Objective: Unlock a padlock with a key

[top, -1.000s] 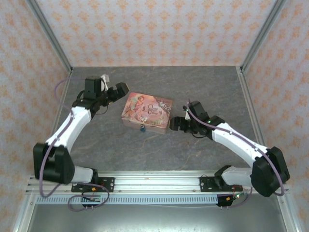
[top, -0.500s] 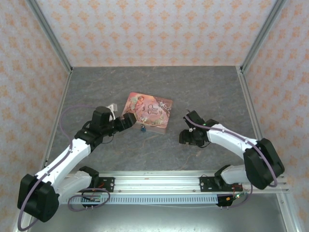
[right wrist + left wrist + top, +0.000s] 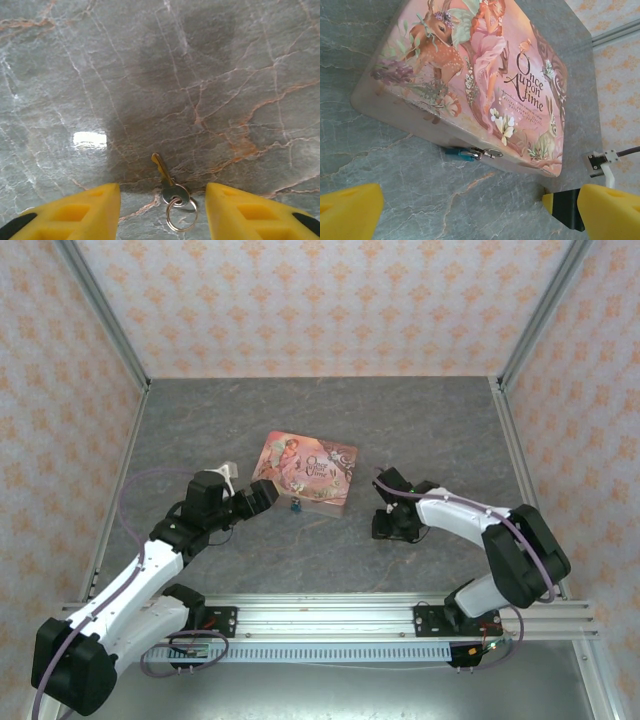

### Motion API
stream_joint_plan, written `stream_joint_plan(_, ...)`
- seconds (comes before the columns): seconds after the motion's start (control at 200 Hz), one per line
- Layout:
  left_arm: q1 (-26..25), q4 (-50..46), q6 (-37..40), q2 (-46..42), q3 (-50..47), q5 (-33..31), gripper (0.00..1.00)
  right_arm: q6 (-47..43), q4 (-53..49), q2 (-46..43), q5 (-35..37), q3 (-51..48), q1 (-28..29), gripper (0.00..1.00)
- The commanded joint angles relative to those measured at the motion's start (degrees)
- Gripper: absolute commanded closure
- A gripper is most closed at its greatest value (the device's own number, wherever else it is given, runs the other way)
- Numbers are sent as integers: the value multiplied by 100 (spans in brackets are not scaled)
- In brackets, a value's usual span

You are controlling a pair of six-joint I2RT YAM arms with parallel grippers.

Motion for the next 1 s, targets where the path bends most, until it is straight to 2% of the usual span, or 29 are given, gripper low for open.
stream_joint_plan(0.0, -51, -13, -68, -80, 26, -185, 0, -92, -178, 119, 176, 226, 11, 55)
stream_joint_plan(0.51, -51, -76, -103, -99, 116, -226, 0, -127, -166, 246, -69, 73, 7, 70)
stream_joint_plan(0.766, -51, -100, -112, -95, 116, -236, 0, -119, -203, 105, -130, 13, 9, 83)
stream_joint_plan(0.996, -51, -106, -104, -100, 125, -241, 0, -104, -184, -21, -179, 28, 11, 90)
